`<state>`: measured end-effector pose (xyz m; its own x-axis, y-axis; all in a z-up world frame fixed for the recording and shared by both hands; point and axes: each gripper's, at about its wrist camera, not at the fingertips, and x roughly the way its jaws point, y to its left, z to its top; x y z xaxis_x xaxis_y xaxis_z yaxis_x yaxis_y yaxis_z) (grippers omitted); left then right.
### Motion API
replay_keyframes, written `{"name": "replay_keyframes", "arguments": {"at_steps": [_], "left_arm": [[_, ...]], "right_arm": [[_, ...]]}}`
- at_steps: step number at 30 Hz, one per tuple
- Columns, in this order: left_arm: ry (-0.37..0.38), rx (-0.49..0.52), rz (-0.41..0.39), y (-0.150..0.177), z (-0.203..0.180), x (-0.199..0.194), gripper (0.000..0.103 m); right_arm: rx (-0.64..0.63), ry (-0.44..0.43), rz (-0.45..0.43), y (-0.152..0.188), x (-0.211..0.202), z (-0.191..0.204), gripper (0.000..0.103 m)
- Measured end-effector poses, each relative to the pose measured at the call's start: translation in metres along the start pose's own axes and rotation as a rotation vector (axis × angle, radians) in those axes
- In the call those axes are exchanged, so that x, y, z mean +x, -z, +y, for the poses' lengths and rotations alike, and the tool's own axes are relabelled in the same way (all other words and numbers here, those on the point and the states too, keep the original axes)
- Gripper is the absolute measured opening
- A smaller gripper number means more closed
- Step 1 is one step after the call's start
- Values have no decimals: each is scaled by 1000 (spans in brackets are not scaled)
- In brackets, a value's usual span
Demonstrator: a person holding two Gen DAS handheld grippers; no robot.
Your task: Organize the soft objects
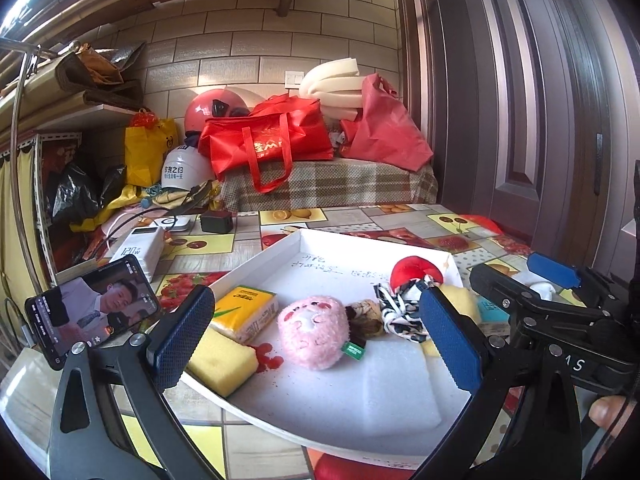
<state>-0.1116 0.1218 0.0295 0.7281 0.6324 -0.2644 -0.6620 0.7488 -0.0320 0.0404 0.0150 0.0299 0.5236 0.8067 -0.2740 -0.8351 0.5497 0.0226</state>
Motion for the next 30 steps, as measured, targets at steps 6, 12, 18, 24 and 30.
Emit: {"name": "replay_keyframes", "arguments": {"at_steps": [6,12,18,24,30], "left_arm": [[13,14,15,5,-18,-14,103],[10,13,42,10,-28,-25,103],[-17,0,58,13,-32,-31,103],[-53,-40,63,17,-26,-40,103],[-76,-51,63,18,-23,-43,103]], "right_arm": [[-23,18,23,7,-20,-8,90],[35,67,56,12,-44,-42,90],[161,122,24,14,-66,-79,90],[108,120,8,14,-81,-74,90],[23,107,-15,15,-88,-60,91]]}}
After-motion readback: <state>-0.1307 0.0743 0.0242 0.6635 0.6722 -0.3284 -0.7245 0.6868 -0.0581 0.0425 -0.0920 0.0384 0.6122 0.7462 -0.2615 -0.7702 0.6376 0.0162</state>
